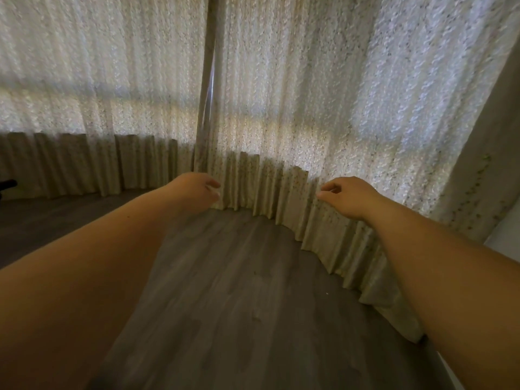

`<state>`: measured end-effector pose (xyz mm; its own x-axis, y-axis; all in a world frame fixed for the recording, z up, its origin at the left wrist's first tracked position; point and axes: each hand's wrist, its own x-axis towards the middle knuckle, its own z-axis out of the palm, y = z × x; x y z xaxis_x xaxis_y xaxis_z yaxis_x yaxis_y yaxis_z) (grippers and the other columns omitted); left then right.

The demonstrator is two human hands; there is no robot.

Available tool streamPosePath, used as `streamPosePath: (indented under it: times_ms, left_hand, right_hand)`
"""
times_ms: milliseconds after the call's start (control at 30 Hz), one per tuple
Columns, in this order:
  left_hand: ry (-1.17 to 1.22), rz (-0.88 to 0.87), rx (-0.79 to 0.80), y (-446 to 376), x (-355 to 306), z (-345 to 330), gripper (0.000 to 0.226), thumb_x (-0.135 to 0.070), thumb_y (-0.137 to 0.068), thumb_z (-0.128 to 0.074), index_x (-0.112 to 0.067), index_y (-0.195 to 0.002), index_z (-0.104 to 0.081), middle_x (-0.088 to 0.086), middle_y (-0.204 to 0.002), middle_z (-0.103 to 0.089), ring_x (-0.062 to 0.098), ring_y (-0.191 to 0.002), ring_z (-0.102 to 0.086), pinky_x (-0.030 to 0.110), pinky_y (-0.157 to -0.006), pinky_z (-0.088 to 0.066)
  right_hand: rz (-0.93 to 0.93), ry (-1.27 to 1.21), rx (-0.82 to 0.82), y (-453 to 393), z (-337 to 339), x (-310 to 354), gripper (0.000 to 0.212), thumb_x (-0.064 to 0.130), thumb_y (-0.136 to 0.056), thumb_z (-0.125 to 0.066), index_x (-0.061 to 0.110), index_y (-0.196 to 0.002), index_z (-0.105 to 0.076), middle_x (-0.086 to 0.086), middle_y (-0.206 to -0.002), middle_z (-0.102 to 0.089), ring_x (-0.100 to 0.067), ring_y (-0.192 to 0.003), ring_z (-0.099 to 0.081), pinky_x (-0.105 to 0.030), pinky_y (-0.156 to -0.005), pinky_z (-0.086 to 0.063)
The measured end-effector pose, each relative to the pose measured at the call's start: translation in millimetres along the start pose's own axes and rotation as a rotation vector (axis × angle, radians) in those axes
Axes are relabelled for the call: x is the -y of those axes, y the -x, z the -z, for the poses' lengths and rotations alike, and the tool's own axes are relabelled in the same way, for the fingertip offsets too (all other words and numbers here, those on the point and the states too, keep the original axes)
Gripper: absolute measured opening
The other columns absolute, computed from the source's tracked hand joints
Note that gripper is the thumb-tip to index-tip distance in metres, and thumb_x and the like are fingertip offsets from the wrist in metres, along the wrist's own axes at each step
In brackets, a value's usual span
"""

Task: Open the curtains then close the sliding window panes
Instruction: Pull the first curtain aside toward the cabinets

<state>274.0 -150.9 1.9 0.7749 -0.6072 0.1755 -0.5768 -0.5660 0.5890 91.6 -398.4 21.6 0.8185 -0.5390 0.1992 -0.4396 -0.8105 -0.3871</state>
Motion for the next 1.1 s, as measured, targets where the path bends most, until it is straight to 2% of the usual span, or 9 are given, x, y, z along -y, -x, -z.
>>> streamPosePath:
  times_ms: [167, 300, 533, 633, 800, 1000, 1100]
  left_hand:
    - [-0.002, -0.034, 0.019, -85, 4, -36, 0.033, -0.024, -0.088, -0.051, -0.022, -0.121, -0.056, 0.005, -0.120, -0.058, 0.018, -0.098, -0.053, 0.027, -0.077, -0.041]
    - [-0.055, -0.024, 0.029, -163, 7, -64, 0.035, -0.022, -0.088, -0.050, -0.020, -0.123, -0.055, 0.005, -0.121, -0.059, 0.020, -0.102, -0.055, 0.031, -0.086, -0.044]
    - [-0.132, 0.025, -0.069, -316, 10, -89, 0.033, -0.023, -0.088, -0.050, -0.022, -0.122, -0.055, 0.002, -0.118, -0.060, 0.015, -0.095, -0.051, 0.026, -0.079, -0.036]
    - [-0.155, 0.087, -0.059, -366, 28, -99, 0.035, -0.024, -0.088, -0.051, -0.022, -0.123, -0.054, 0.003, -0.119, -0.059, 0.019, -0.102, -0.053, 0.026, -0.079, -0.038]
    - [-0.191, 0.177, -0.079, -437, 75, -100, 0.038, -0.029, -0.089, -0.053, -0.022, -0.125, -0.052, 0.001, -0.119, -0.059, 0.014, -0.096, -0.051, 0.026, -0.078, -0.037]
    - [-0.187, 0.228, -0.113, -552, 151, -90, 0.036, -0.031, -0.087, -0.055, -0.023, -0.122, -0.055, 0.000, -0.115, -0.059, 0.012, -0.091, -0.049, 0.026, -0.078, -0.036]
    - [-0.179, 0.204, -0.129, -629, 185, -70, 0.037, -0.030, -0.087, -0.055, -0.021, -0.123, -0.054, 0.001, -0.118, -0.059, 0.016, -0.102, -0.052, 0.025, -0.083, -0.036]
  right_hand:
    - [-0.041, -0.052, -0.010, -78, -22, -40, 0.042, 0.046, -0.090, -0.054, 0.020, -0.123, -0.059, -0.005, -0.128, -0.058, -0.013, -0.094, -0.046, -0.029, -0.080, -0.036]
    - [-0.029, -0.096, -0.024, -154, -33, -74, 0.041, 0.045, -0.091, -0.054, 0.019, -0.122, -0.060, -0.004, -0.128, -0.058, -0.012, -0.094, -0.047, -0.029, -0.080, -0.036]
    - [0.061, -0.243, -0.003, -328, -37, -105, 0.038, 0.042, -0.091, -0.055, 0.018, -0.121, -0.060, -0.006, -0.125, -0.059, -0.022, -0.107, -0.056, -0.036, -0.090, -0.044]
    - [0.123, -0.265, 0.045, -403, -62, -103, 0.036, 0.043, -0.091, -0.054, 0.021, -0.119, -0.061, -0.004, -0.123, -0.060, -0.018, -0.100, -0.055, -0.034, -0.087, -0.043]
    - [0.233, -0.224, 0.180, -503, -122, -85, 0.038, 0.045, -0.093, -0.051, 0.023, -0.123, -0.059, 0.001, -0.126, -0.059, -0.009, -0.094, -0.046, -0.023, -0.077, -0.038]
    - [0.295, -0.192, 0.243, -642, -188, -51, 0.039, 0.044, -0.094, -0.050, 0.021, -0.123, -0.058, -0.001, -0.127, -0.058, -0.012, -0.098, -0.048, -0.029, -0.083, -0.036]
    - [0.300, -0.158, 0.234, -717, -210, -32, 0.037, 0.044, -0.093, -0.050, 0.022, -0.122, -0.058, 0.001, -0.125, -0.058, -0.009, -0.095, -0.047, -0.028, -0.082, -0.036]
